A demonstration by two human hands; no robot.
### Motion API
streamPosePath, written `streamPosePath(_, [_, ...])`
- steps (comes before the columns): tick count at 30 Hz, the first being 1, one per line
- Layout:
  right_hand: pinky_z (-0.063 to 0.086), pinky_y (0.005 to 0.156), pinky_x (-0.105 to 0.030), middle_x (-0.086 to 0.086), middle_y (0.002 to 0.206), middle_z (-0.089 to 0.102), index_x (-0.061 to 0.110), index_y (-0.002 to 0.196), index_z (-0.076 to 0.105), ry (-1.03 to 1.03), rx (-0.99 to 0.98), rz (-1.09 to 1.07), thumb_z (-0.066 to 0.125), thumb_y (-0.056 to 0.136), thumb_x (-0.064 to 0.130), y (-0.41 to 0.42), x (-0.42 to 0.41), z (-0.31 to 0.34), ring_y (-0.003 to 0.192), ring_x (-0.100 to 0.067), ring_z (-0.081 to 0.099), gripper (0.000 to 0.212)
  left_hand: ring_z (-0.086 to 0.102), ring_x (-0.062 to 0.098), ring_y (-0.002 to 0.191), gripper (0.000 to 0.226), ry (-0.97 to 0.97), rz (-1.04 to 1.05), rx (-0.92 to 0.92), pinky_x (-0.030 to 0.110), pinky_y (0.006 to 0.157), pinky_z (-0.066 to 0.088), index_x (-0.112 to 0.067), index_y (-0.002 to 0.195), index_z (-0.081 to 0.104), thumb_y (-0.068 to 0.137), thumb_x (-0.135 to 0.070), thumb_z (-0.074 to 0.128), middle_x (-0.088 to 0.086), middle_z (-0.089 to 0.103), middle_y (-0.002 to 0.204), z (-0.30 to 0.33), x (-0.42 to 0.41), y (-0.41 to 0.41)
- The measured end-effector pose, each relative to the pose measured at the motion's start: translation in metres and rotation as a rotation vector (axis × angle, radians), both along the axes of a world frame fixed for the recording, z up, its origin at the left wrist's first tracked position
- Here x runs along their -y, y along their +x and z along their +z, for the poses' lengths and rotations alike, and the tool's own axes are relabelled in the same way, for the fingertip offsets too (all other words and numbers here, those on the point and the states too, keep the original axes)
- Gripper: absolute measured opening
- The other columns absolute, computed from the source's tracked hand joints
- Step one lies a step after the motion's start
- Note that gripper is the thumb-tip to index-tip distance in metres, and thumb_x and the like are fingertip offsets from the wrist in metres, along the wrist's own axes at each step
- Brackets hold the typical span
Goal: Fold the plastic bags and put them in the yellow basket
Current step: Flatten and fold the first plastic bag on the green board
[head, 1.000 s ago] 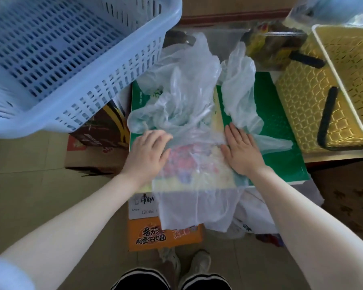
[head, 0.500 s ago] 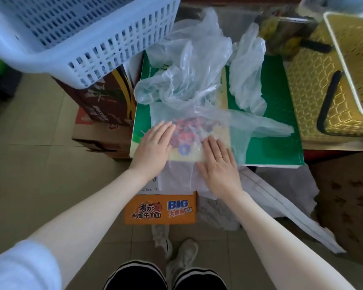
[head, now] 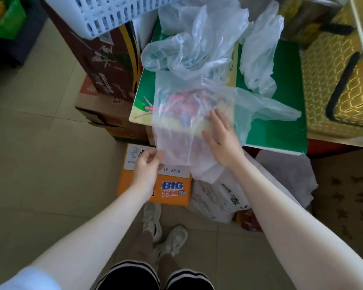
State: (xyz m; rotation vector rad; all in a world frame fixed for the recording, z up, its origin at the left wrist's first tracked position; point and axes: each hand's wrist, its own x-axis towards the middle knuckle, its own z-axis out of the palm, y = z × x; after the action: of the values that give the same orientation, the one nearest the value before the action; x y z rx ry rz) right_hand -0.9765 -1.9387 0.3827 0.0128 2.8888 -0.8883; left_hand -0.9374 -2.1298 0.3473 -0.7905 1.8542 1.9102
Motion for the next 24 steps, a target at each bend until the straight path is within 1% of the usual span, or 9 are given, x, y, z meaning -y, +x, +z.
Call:
streamPosePath(2, [0.027,0.108,-0.029,-0.011,0.145,0.037,0.007,0.136,0.043,-0.147,-0.240,-0.114,0.047,0.095,0.028,0.016,-0.002,0.015,0.134,-0.019,0.032,0.046,0.063,0.018,0.093,0.008,0.108,0.074,-0.039,0.030,0.086,0.050,-0.017,0.089,0.055,0.093,-0.023,0.052,0.003,0.064,0.099,0.005,0.001,0.004])
streamPosePath(4, [0.034,0.104,-0.036,-0.013,0.131,0.047,0.005,0.125,0.051,-0.161,-0.385,-0.268,0.048,0.091,0.034,0.044,-0.003,0.016,0.122,-0.020,0.038,0.045,0.065,0.018,0.087,0.010,0.140,0.133,-0.046,0.028,0.080,0.053,-0.015,0.089,0.054,0.095,-0.021,0.050,0.004,0.064,0.097,0.010,0.000,0.008])
streamPosePath(7, [0.037,0.105,-0.042,-0.002,0.133,0.040,0.016,0.134,0.036,-0.452,-0.130,-0.444,0.053,0.076,0.054,0.092,0.002,0.010,0.124,-0.018,0.039,0.072,0.066,0.018,0.086,0.011,0.186,0.206,-0.041,0.027,0.074,0.054,-0.012,0.094,0.052,0.095,-0.023,0.049,0.006,0.065,0.099,0.022,-0.006,0.009])
streamPosePath(10, [0.040,0.104,-0.025,0.019,0.137,0.037,0.027,0.143,0.020,-0.860,0.143,-0.297,0.064,0.062,0.063,0.117,0.002,0.008,0.130,-0.004,0.039,0.099,0.066,0.018,0.083,0.012,0.140,0.237,-0.073,0.028,0.073,0.054,-0.013,0.098,0.052,0.095,-0.024,0.049,0.007,0.065,0.096,0.035,-0.011,0.009])
streamPosePath(12, [0.040,0.103,-0.018,0.019,0.143,0.035,0.028,0.145,0.020,-0.855,0.142,-0.142,0.074,0.058,0.059,0.119,0.003,0.014,0.131,0.002,0.036,0.107,0.066,0.016,0.079,0.016,0.108,0.270,-0.088,0.025,0.067,0.056,-0.009,0.104,0.050,0.095,-0.023,0.050,0.007,0.064,0.091,0.041,-0.015,0.010])
streamPosePath(15, [0.040,0.095,-0.012,0.019,0.136,0.044,0.029,0.141,0.030,-0.612,0.077,-0.118,0.076,0.072,0.034,0.117,0.007,0.024,0.125,0.002,0.042,0.083,0.066,0.015,0.075,0.021,0.095,0.292,-0.067,0.022,0.062,0.056,-0.006,0.109,0.048,0.095,-0.022,0.050,0.007,0.064,0.087,0.051,-0.018,0.012])
streamPosePath(18, [0.044,0.071,-0.009,0.021,0.100,0.060,0.024,0.114,0.055,-0.540,0.012,-0.304,0.056,0.088,0.005,0.116,-0.005,0.036,0.098,-0.008,0.058,0.032,0.065,0.013,0.068,0.013,0.001,0.262,-0.081,0.022,0.057,0.054,-0.011,0.101,0.053,0.094,-0.022,0.052,0.006,0.066,0.085,0.065,-0.015,0.009])
streamPosePath(22, [0.043,0.056,-0.017,0.006,0.074,0.063,0.013,0.093,0.063,-0.576,0.103,-0.523,0.048,0.084,-0.006,0.111,-0.048,0.052,0.070,-0.014,0.056,0.026,0.056,0.013,0.058,0.008,-0.176,0.247,-0.100,0.027,0.053,0.046,-0.012,0.096,0.053,0.092,-0.019,0.054,0.006,0.062,0.077,0.075,0.003,-0.003])
streamPosePath(24, [0.042,0.050,-0.019,0.005,0.061,0.061,0.009,0.099,0.063,-0.837,0.204,-0.714,0.045,0.085,-0.008,0.111,-0.073,0.062,0.056,-0.010,0.055,0.029,0.050,0.014,0.054,0.006,-0.241,0.264,-0.111,0.026,0.050,0.040,-0.011,0.095,0.051,0.092,-0.015,0.054,0.006,0.057,0.077,0.075,0.019,-0.007])
